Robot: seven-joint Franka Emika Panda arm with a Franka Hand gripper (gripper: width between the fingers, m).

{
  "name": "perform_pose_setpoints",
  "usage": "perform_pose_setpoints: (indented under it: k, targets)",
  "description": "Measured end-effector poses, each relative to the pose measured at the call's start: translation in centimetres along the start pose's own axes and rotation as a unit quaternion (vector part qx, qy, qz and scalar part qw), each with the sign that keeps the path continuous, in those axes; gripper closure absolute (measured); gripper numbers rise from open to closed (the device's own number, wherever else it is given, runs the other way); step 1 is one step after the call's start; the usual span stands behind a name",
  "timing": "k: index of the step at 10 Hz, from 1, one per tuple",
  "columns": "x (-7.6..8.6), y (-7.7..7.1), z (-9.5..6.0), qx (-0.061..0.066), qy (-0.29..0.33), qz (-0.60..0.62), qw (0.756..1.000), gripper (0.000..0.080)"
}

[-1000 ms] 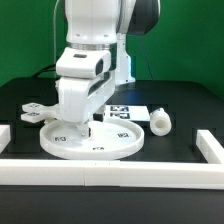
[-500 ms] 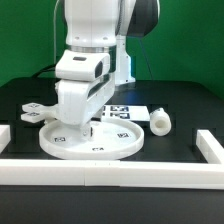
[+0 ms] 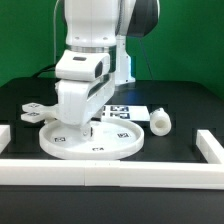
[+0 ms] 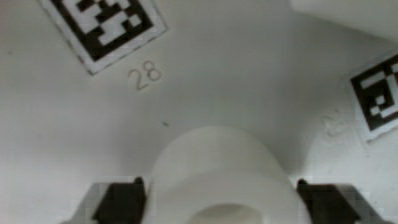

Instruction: Assemble round table

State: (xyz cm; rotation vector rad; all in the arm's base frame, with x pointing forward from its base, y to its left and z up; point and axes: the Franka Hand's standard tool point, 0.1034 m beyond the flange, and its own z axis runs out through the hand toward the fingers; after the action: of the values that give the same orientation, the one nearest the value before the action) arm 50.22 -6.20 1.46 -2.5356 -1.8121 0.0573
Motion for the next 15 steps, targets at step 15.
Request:
perform_pose_setpoints:
  k: [15]
  targets:
    - [10.3,2.2,-0.3,-0.024,0.026,-0.061,0.998,0.0392]
